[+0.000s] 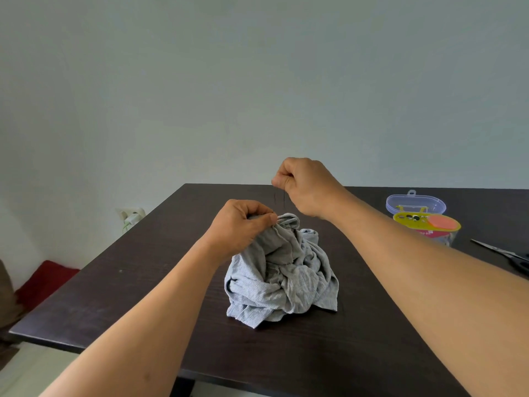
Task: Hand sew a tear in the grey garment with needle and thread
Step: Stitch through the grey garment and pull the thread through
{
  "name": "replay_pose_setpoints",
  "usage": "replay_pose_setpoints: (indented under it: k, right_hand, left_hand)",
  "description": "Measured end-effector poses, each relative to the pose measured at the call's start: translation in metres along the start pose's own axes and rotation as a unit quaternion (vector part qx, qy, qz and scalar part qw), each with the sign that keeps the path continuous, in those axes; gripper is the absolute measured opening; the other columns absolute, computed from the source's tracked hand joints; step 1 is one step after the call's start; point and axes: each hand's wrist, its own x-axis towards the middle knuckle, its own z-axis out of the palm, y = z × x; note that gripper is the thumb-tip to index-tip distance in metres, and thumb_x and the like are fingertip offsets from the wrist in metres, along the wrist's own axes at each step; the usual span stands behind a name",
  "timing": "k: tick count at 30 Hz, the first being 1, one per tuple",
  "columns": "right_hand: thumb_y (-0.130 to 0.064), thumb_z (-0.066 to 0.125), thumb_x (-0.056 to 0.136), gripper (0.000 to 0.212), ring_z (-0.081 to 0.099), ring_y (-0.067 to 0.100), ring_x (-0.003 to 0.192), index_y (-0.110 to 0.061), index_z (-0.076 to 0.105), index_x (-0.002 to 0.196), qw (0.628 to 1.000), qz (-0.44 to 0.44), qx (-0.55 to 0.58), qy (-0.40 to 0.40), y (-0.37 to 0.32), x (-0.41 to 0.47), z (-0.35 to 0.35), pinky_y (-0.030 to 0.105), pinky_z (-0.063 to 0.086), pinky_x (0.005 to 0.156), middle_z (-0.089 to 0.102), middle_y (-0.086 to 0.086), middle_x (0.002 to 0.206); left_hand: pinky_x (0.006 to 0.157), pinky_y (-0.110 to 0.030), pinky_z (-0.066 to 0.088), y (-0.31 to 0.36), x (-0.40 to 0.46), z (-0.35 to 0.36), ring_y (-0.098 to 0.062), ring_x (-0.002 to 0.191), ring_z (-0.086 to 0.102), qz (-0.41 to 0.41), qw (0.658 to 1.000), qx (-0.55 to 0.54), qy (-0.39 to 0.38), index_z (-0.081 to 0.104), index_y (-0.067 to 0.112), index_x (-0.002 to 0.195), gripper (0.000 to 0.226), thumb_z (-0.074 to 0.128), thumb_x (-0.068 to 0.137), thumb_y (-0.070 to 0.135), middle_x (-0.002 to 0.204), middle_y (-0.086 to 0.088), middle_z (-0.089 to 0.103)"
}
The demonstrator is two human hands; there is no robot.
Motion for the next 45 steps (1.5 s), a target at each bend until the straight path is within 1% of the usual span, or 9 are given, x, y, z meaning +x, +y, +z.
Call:
replay_pose_setpoints:
  k: [9,16,19,23,25,29,35,39,45]
  right_hand:
    - [-0.029,0.053,0.101,0.020,0.062,0.020,0.091,-0.012,0.063,0.101,0.999,-0.031,-0.021,0.020,0.002,-0.001,0.009,0.037,0.052,0.080,0.068,0.001,0.098]
    - [-0.026,0.059,0.097,0.016,0.063,0.018,0.088,-0.014,0.069,0.099,0.999,0.052,-0.018,0.000,0.021,0.000,0.006,0.029,0.047,0.074,0.067,-0.003,0.094]
    - [-0.022,0.054,0.098,0.020,0.059,0.016,0.084,-0.017,0.064,0.115,0.996,0.079,-0.028,-0.023,0.021,-0.004,0.005,0.026,0.044,0.067,0.062,-0.003,0.101]
    - [-0.004,0.050,0.084,0.049,0.048,0.008,0.060,-0.024,0.055,0.129,0.997,0.059,-0.045,-0.016,0.014,-0.006,0.003,0.023,0.037,0.057,0.043,-0.014,0.072]
    - [-0.003,0.051,0.080,0.048,0.049,0.000,0.051,-0.027,0.062,0.120,0.998,0.051,0.004,-0.046,0.007,-0.009,0.005,0.020,0.041,0.055,0.043,-0.015,0.066]
    - [-0.019,0.064,0.085,0.022,0.062,0.005,0.087,-0.025,0.076,0.102,0.987,0.030,-0.015,-0.155,0.003,-0.010,0.016,0.025,0.051,0.076,0.067,-0.014,0.091]
    - [-0.018,0.053,0.093,0.019,0.063,0.015,0.077,-0.016,0.071,0.089,0.984,0.033,-0.050,-0.166,0.001,-0.010,0.014,0.035,0.052,0.068,0.064,-0.010,0.079]
    - [-0.018,0.049,0.095,0.019,0.049,0.004,0.060,-0.017,0.067,0.089,0.984,0.035,-0.022,-0.173,-0.003,-0.010,0.014,0.022,0.037,0.055,0.056,-0.013,0.071]
    - [-0.015,0.055,0.086,0.015,0.048,0.011,0.063,-0.013,0.064,0.075,0.986,0.061,0.068,-0.143,0.003,-0.011,0.023,0.030,0.042,0.064,0.055,-0.004,0.066]
  left_hand:
    - [0.073,-0.028,0.057,-0.007,-0.006,-0.003,-0.008,0.072,0.069,-0.036,0.999,0.003,-0.004,0.079,0.019,0.087,0.002,0.077,0.086,0.020,0.078,0.003,0.077]
    - [0.084,-0.038,0.050,-0.010,-0.010,-0.009,-0.022,0.084,0.061,-0.049,0.993,-0.104,-0.004,0.078,0.010,0.088,0.003,0.075,0.087,0.012,0.103,-0.031,0.068]
    - [0.085,-0.036,0.051,-0.008,-0.009,-0.009,-0.020,0.084,0.062,-0.053,0.993,-0.105,0.000,0.077,0.010,0.086,0.004,0.073,0.088,0.010,0.103,-0.029,0.070]
    - [0.089,-0.041,0.053,-0.011,-0.006,-0.008,-0.020,0.084,0.063,-0.059,0.992,-0.111,-0.002,0.077,0.009,0.087,0.004,0.073,0.089,0.009,0.098,-0.026,0.072]
    - [0.085,-0.037,0.053,-0.011,-0.005,-0.007,-0.019,0.081,0.064,-0.056,0.993,-0.108,-0.004,0.076,0.011,0.085,0.006,0.073,0.089,0.009,0.089,-0.019,0.073]
    - [0.082,-0.035,0.050,-0.011,-0.005,-0.007,-0.019,0.081,0.062,-0.045,0.994,-0.103,-0.013,0.077,0.013,0.083,0.009,0.072,0.088,0.007,0.085,-0.012,0.073]
    - [0.079,-0.036,0.053,-0.012,-0.007,-0.007,-0.021,0.080,0.064,-0.034,0.996,-0.083,-0.005,0.078,0.017,0.082,0.006,0.076,0.086,0.013,0.095,-0.024,0.072]
    - [0.072,-0.026,0.057,-0.009,-0.006,-0.002,-0.012,0.075,0.070,-0.010,0.999,-0.046,-0.010,0.078,0.016,0.081,0.003,0.081,0.082,0.016,0.084,-0.008,0.077]
    - [0.064,-0.014,0.051,-0.011,-0.005,-0.002,0.001,0.067,0.067,0.008,0.999,0.028,-0.029,0.079,0.021,0.081,0.007,0.079,0.083,0.014,0.072,0.009,0.075]
